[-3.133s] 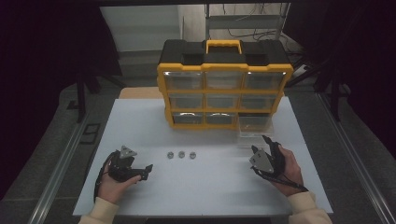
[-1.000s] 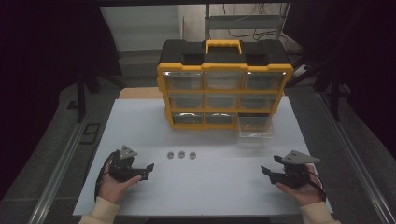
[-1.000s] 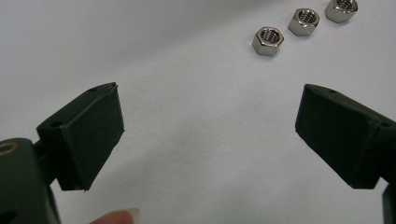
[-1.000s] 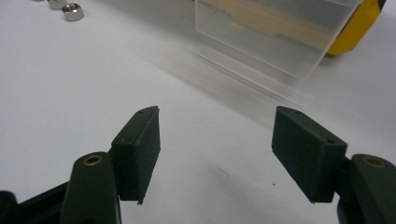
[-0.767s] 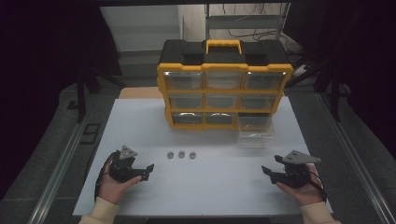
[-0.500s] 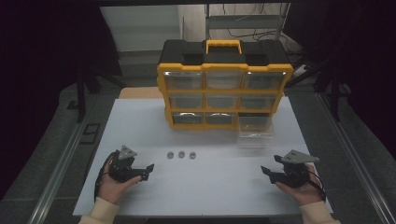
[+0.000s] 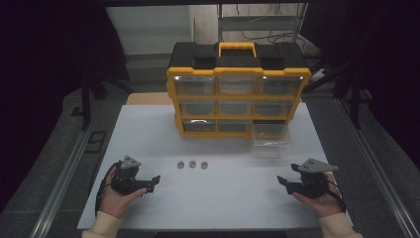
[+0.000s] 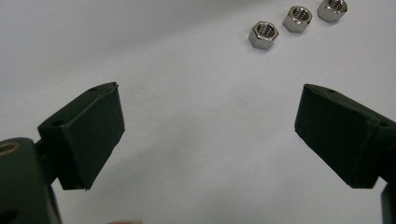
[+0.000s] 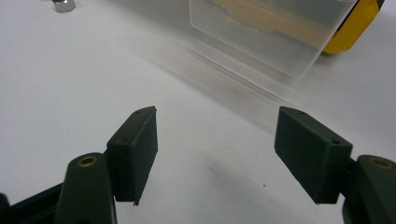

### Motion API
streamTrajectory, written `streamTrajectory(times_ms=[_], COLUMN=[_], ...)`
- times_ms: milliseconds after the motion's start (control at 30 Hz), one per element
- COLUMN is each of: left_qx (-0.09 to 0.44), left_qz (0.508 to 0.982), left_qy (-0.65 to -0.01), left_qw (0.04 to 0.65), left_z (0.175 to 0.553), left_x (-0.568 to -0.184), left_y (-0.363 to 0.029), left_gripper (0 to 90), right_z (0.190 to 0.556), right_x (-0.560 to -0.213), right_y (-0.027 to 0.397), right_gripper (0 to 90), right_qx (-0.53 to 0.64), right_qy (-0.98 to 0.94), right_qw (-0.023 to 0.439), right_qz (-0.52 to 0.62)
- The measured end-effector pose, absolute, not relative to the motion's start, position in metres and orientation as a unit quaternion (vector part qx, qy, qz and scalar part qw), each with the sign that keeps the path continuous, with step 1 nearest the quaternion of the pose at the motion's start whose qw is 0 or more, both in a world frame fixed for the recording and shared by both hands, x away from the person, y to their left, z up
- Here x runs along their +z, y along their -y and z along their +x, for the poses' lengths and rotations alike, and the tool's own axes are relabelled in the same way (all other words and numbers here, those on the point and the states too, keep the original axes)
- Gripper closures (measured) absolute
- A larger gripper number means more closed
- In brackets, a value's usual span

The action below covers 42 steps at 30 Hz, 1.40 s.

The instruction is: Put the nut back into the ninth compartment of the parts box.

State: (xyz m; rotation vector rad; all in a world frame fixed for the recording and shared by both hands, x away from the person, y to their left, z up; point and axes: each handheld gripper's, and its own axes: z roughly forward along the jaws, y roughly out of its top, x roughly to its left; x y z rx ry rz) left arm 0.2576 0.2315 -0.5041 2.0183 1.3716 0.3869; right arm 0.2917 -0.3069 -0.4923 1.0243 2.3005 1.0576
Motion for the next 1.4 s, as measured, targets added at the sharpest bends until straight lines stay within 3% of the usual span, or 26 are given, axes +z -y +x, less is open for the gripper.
streamTrajectory(times_ms=[867,1400], left_qx=[0.112,0.1], left_qz=[0.836,0.852], left_qy=[-0.454,-0.435], left_qw=[0.287,0.275], left_z=[0.301,0.32], left_x=[-0.494,-0.499], left_y=[-0.197,-0.185], left_gripper=[9.7,12.3], right_z=[0.292,0.292], right_x=[-0.495,-0.495], right_y=[0.308,0.308], right_gripper=[30.5,30.1], right_qx=[0.366,0.365], right_qy=[-0.828,-0.827], right_qw=[0.213,0.217], right_qz=[0.368,0.37])
